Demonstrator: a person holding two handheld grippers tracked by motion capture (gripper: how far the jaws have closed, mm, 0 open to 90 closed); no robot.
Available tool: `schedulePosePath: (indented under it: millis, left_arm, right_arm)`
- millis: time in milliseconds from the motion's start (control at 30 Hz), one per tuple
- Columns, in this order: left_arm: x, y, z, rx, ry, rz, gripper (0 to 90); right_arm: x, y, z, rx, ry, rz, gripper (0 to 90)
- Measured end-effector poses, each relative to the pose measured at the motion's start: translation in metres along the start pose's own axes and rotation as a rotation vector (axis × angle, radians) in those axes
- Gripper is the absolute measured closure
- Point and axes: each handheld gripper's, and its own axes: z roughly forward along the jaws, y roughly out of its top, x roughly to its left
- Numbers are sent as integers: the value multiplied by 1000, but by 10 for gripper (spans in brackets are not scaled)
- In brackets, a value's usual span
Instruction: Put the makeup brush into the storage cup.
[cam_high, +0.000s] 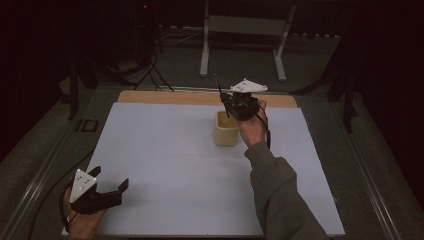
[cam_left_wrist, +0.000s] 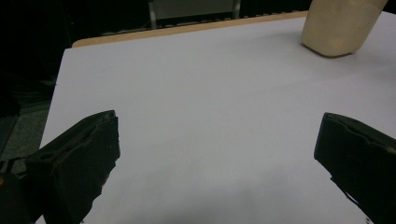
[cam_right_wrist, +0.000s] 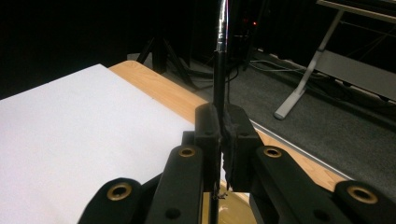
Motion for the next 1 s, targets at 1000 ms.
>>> schedulePosePath:
  millis: [1000]
  left_arm:
    - [0, 0, 0, 0, 1, 0, 14]
  right_arm:
    - [-11, -7, -4, -18, -19, 32, 852]
